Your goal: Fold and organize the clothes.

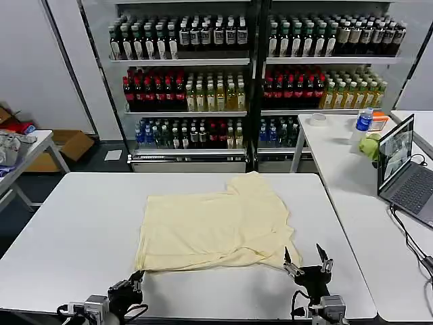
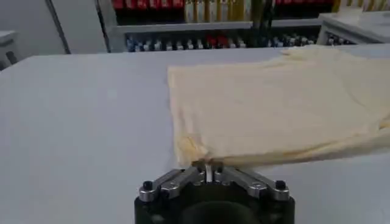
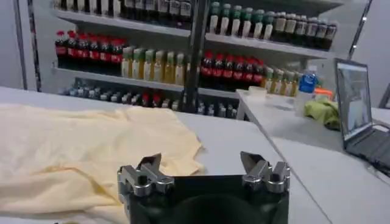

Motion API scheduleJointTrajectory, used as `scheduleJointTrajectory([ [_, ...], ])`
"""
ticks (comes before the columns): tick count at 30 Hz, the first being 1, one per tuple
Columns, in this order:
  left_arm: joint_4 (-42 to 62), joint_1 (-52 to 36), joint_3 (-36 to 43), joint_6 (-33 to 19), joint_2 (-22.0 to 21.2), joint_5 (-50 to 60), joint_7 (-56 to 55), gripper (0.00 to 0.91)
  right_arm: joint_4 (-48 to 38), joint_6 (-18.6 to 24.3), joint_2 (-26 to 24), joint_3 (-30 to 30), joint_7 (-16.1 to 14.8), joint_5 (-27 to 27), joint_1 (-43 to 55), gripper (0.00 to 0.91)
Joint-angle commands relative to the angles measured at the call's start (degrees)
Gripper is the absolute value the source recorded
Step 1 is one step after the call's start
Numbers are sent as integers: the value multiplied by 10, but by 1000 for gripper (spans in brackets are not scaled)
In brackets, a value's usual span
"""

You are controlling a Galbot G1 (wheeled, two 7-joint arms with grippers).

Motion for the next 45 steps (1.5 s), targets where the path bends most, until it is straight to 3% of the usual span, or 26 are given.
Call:
scheduleJointTrajectory([
  [1, 7, -20, -1, -2, 6, -10, 0, 111, 0, 0, 0, 0, 0, 0, 0, 907],
  [28, 156, -245, 59, -1, 57, -50, 1, 111, 23, -5, 2, 9, 0, -12, -19, 907],
  [37, 163, -258, 58, -1, 63, -54, -3, 121, 31, -14, 2, 9, -2, -17, -25, 907],
  [39, 146, -233, 47, -1, 62, -50, -3, 474, 31, -16, 2, 10, -3, -15, -27, 907],
  [41, 116, -192, 35, 3, 58, -49, -4, 907, 31, -28, 2, 11, -4, 1, -27, 907],
  [45, 57, -125, 9, 13, 47, -48, -9, 907, 32, -59, 6, 13, 0, 44, -21, 907],
])
